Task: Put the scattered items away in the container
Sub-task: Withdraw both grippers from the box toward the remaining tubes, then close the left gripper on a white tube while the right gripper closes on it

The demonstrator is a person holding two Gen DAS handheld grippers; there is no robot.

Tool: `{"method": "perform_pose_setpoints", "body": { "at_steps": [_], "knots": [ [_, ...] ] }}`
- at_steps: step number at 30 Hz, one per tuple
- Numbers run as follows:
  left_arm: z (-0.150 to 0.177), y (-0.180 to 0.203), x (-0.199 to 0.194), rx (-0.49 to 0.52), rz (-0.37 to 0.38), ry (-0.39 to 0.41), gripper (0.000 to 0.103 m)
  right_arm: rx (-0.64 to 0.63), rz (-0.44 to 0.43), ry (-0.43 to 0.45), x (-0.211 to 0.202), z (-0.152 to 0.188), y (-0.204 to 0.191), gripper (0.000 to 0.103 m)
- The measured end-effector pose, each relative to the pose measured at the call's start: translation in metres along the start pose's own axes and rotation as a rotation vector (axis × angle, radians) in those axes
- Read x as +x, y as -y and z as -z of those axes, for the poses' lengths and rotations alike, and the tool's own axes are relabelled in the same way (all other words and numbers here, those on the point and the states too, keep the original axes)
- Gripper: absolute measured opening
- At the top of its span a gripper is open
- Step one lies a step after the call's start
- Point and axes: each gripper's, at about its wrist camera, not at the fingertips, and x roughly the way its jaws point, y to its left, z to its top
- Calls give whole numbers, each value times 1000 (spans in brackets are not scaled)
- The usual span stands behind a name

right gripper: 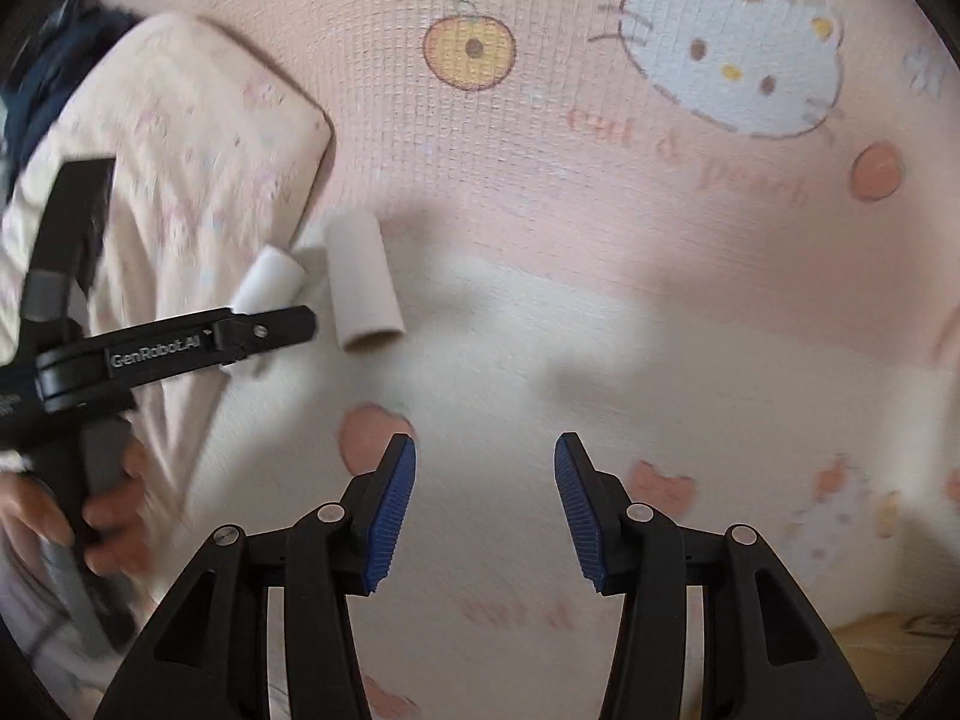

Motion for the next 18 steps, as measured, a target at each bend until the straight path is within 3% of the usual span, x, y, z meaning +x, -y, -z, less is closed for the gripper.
{"method": "perform_pose_setpoints", "body": {
  "at_steps": [4,10,12,13,14,18],
  "knots": [
    [-13,-1,18,-62,3,-15,63,14,-42,20,18,-7,0,49],
    [-25,3,47,-113,-22,-101,63,51,-98,-37,50,-14,4,52],
    [-27,5,54,-104,-37,-106,62,77,-92,-51,55,-12,7,52],
    [-28,7,57,-100,-51,-115,50,89,-87,-60,58,-11,8,52],
    [-27,8,60,-96,-62,-121,48,97,-89,-67,60,-9,8,52],
    [-20,19,63,-10,-73,-119,47,71,-100,-72,64,0,3,52]
  ]
}}
